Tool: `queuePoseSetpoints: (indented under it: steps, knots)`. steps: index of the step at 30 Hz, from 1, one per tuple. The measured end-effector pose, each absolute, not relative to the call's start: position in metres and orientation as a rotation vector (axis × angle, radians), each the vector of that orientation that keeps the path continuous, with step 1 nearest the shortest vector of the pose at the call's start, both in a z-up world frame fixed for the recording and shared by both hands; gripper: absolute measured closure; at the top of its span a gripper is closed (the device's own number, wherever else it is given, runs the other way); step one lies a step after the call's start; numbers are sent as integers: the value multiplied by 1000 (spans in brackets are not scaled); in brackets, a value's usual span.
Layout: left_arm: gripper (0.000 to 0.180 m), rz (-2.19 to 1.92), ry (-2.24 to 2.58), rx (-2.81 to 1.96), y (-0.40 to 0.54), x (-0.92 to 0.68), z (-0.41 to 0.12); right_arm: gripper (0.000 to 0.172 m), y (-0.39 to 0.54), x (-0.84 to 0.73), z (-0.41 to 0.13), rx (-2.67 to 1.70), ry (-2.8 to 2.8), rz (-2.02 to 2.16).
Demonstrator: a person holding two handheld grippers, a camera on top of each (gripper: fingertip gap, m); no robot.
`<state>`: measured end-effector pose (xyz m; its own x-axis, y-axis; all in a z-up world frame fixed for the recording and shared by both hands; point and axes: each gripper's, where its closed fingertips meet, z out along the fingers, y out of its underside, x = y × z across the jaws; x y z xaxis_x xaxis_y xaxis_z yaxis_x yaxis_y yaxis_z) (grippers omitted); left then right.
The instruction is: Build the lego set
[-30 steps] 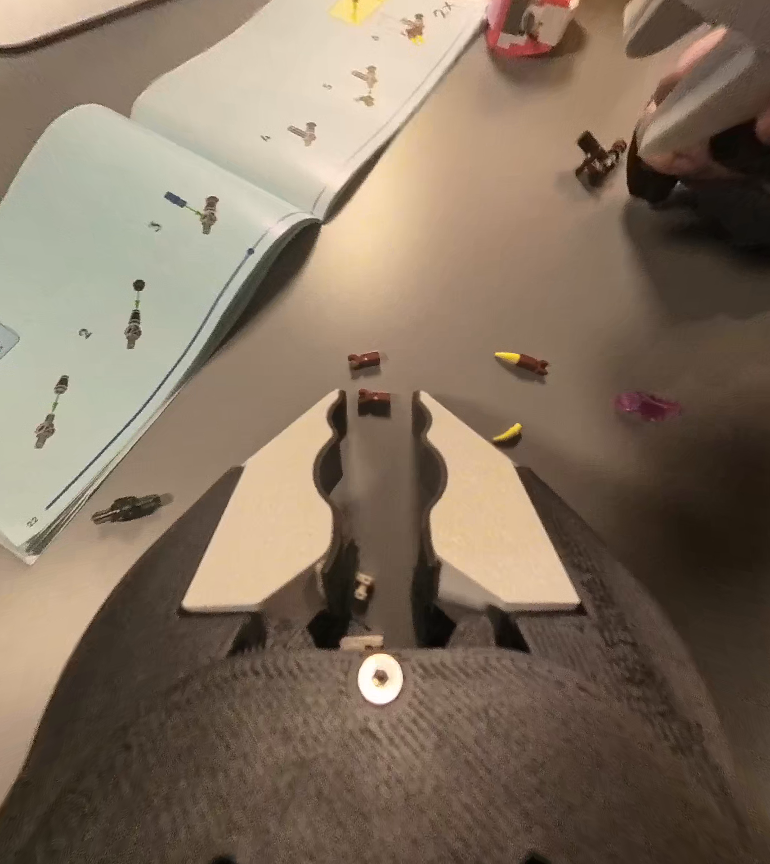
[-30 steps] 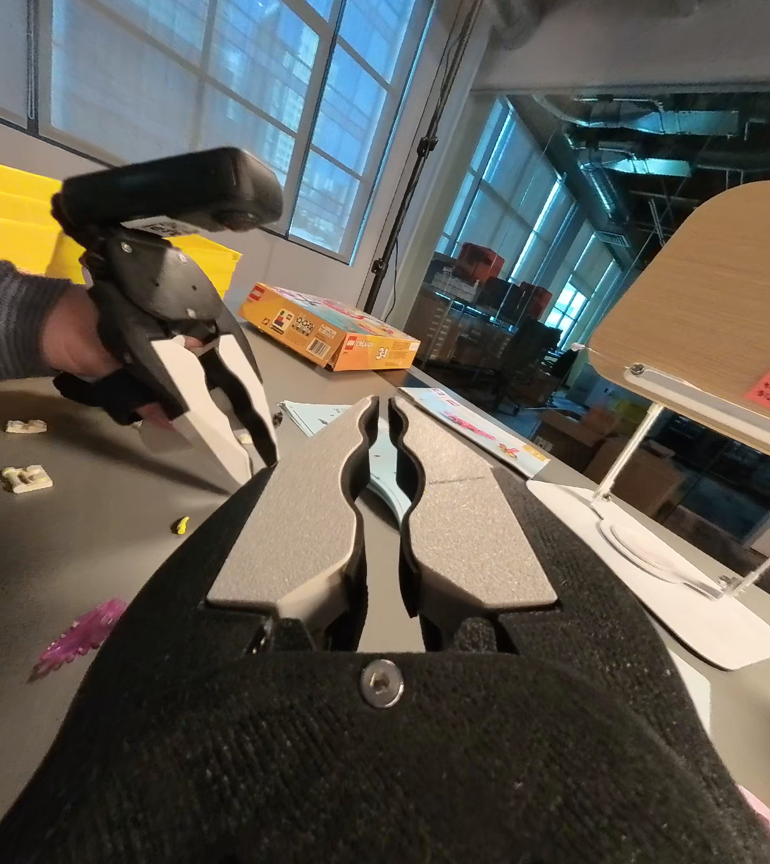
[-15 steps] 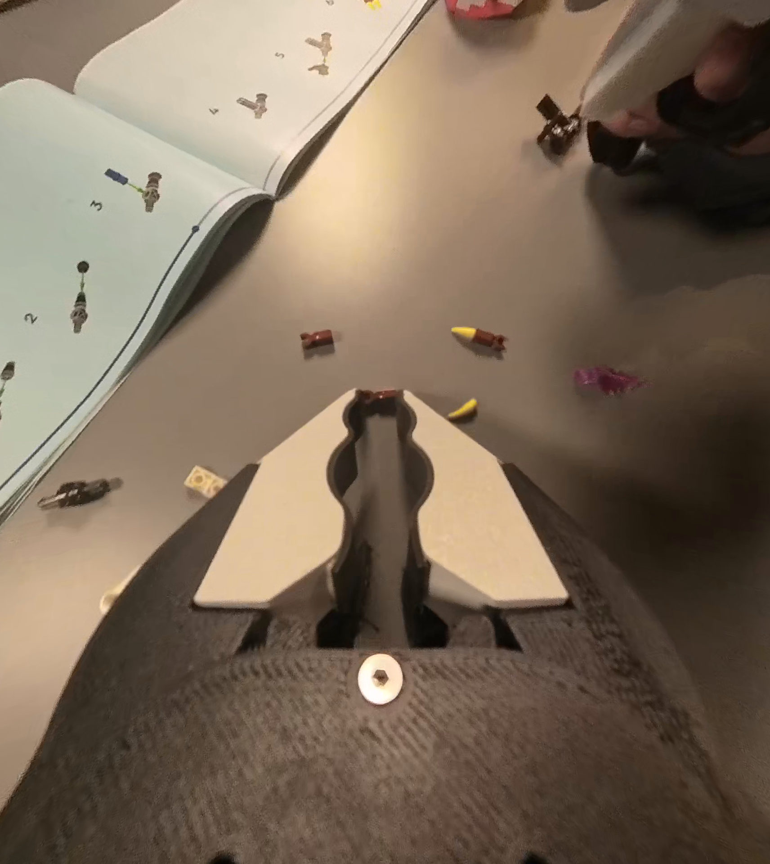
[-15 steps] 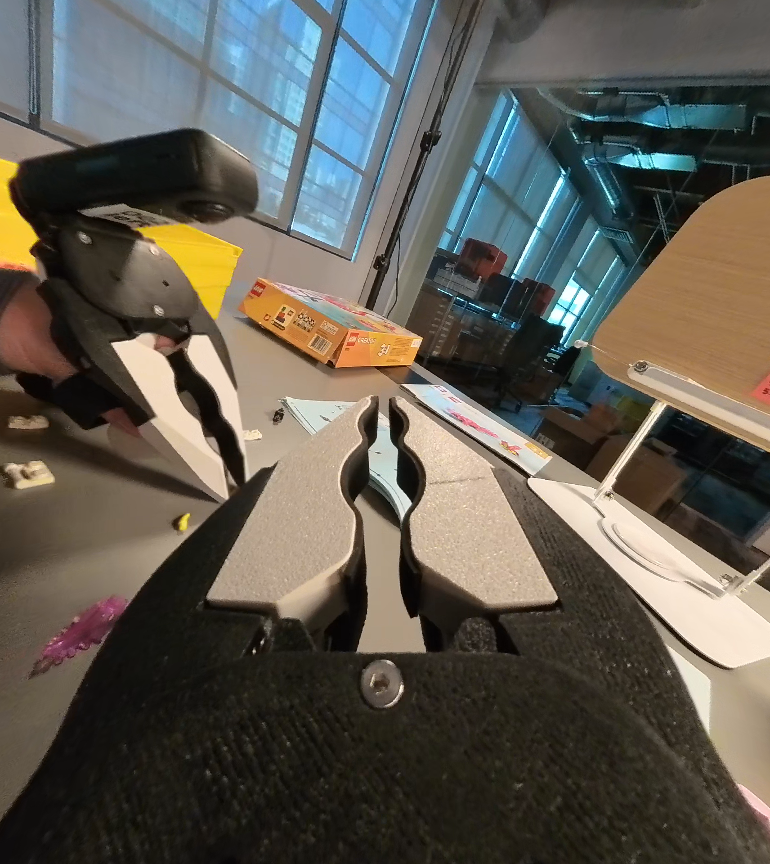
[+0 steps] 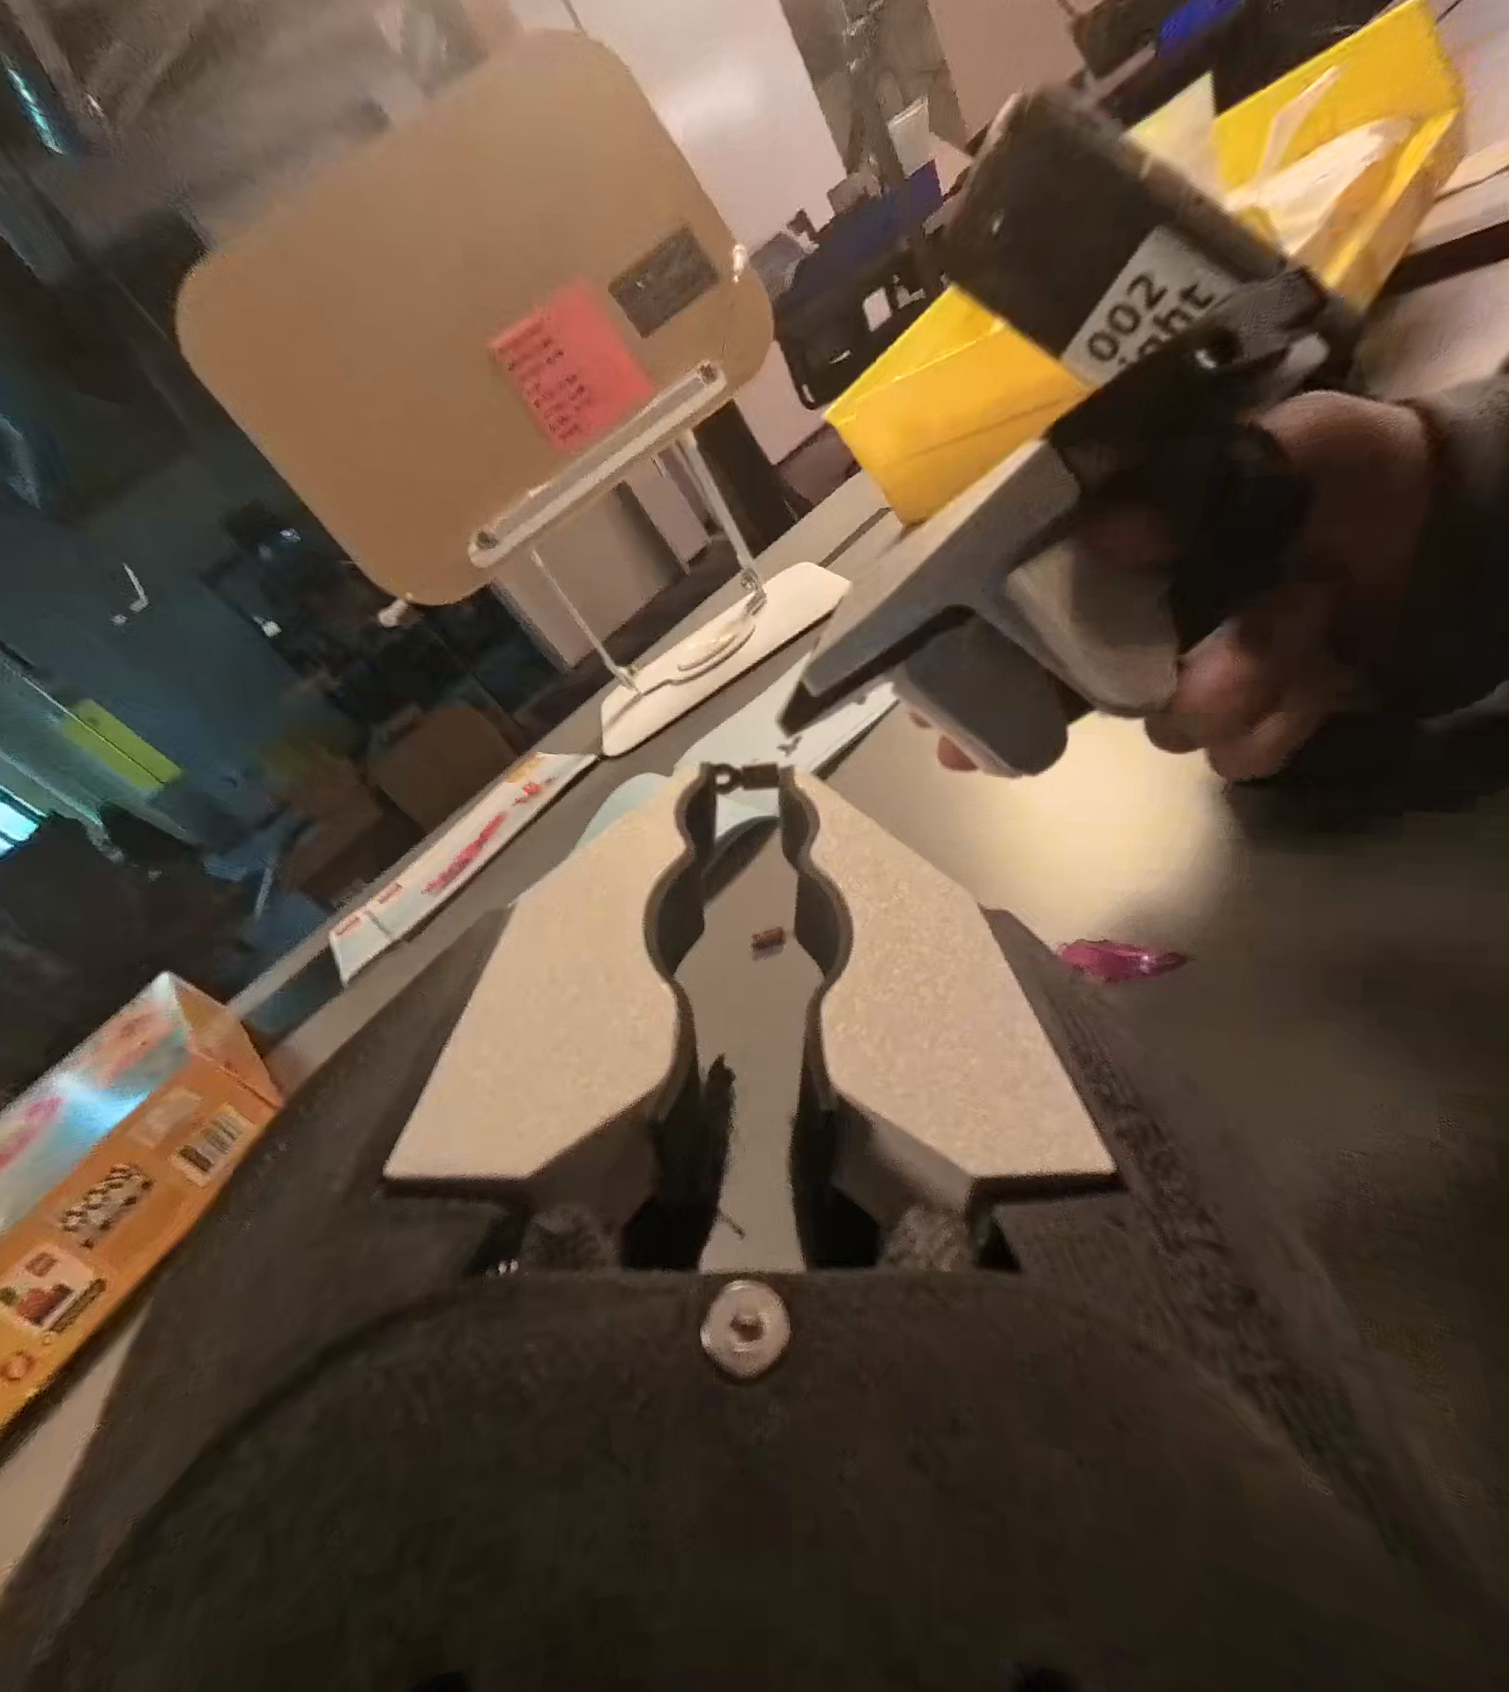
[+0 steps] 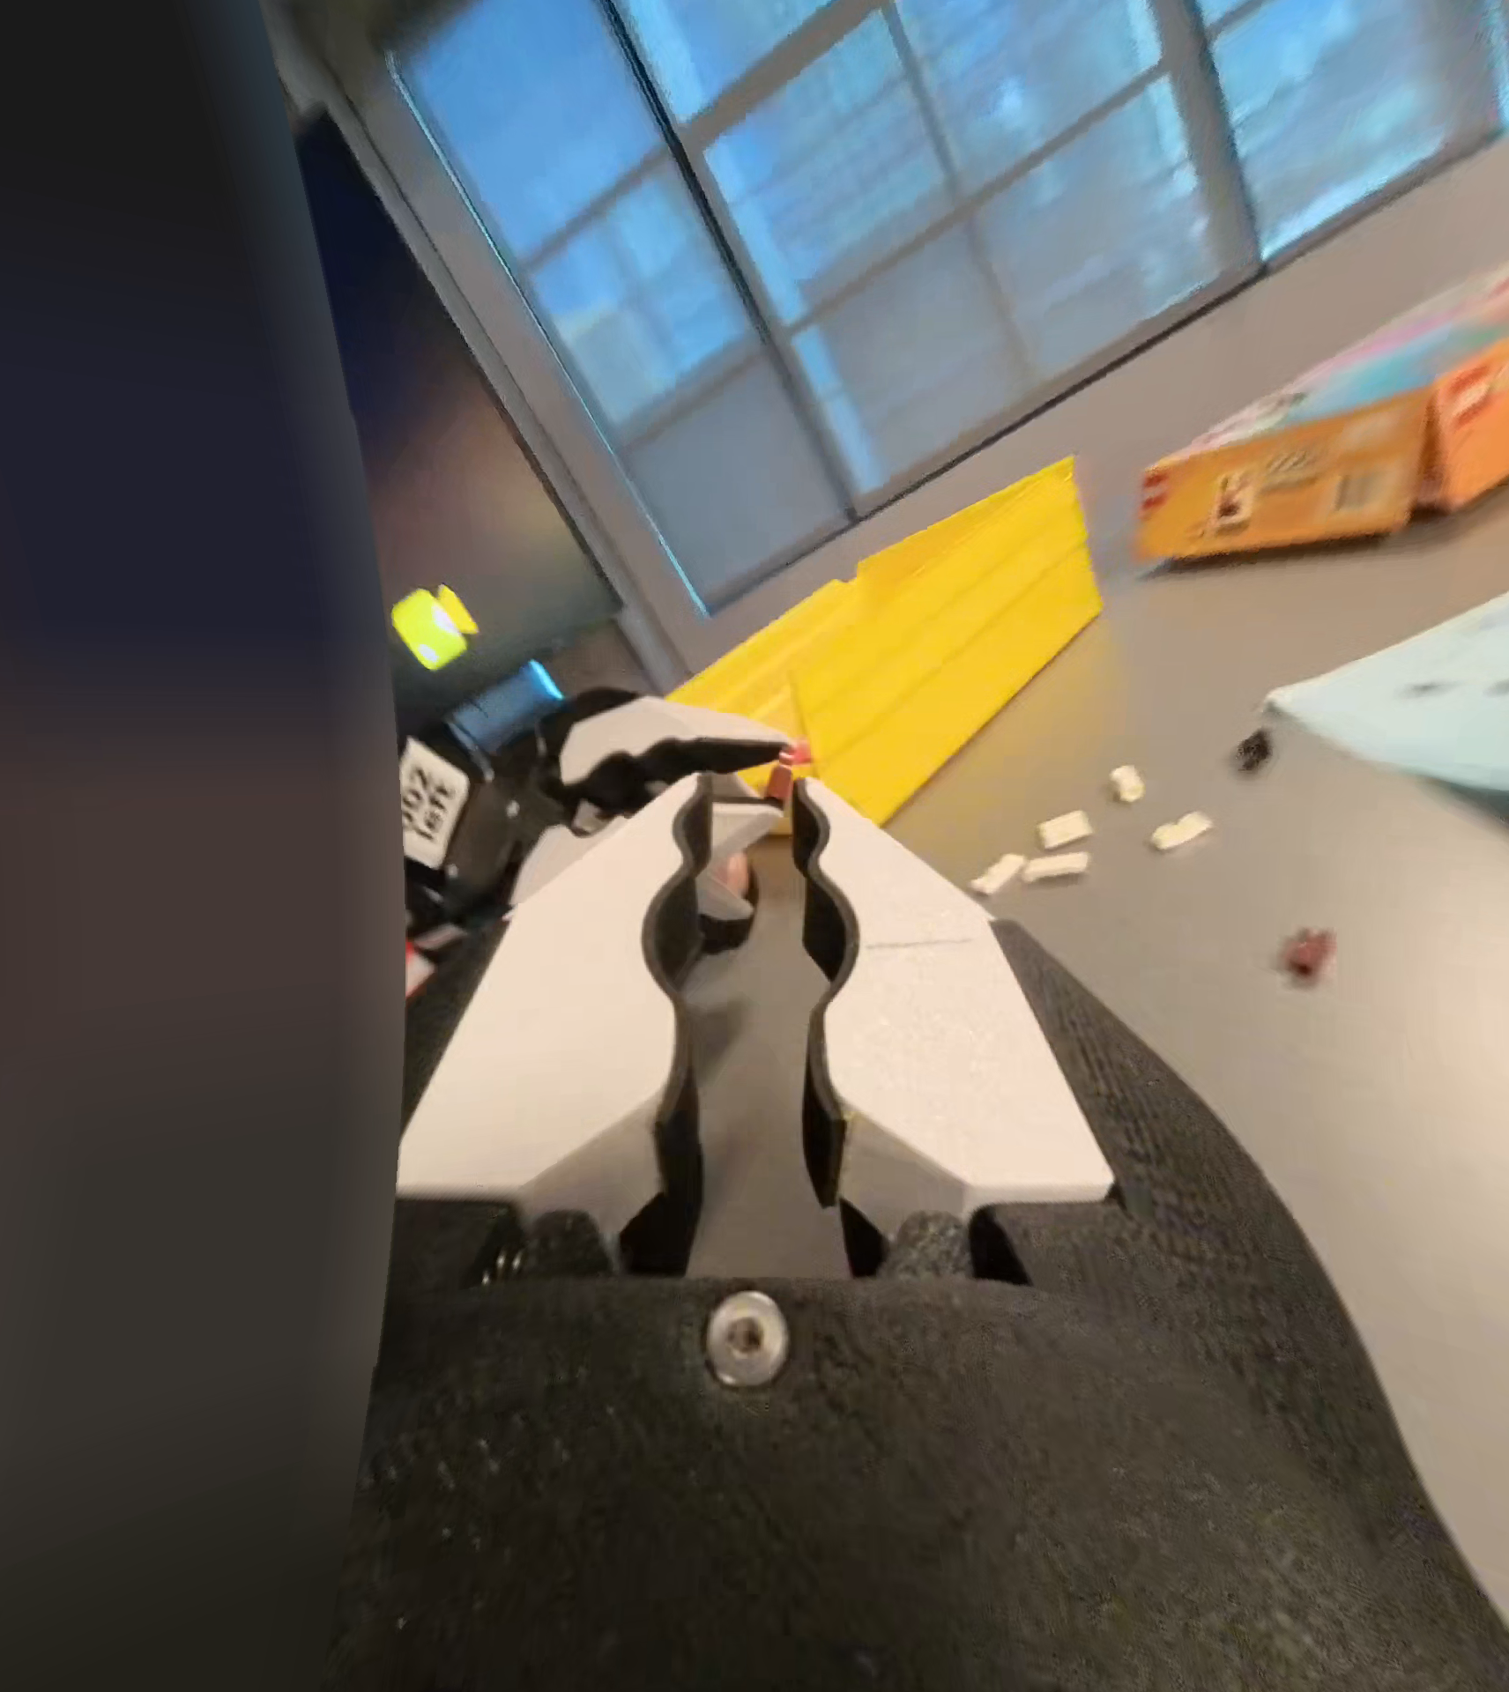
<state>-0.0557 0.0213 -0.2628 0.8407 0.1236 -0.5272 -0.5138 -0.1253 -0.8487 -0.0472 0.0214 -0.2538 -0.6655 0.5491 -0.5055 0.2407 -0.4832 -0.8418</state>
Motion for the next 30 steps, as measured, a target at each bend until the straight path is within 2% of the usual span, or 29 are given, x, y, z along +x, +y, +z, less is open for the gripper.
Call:
queuePoseSetpoints:
  steps: [20, 25, 30]
  knots:
    - [168, 646, 476, -1639, 26, -43, -279, 169, 16, -47, -277, -1354, -1642, 2272]
    - [167, 522, 520, -1700, 26, -39, -296, 170, 20, -46, -295, -1209, -1829, 1925]
    - [157, 278, 508, -1736, 22, -28, -304, 170, 21, -37, -304, -866, -1982, 1539]
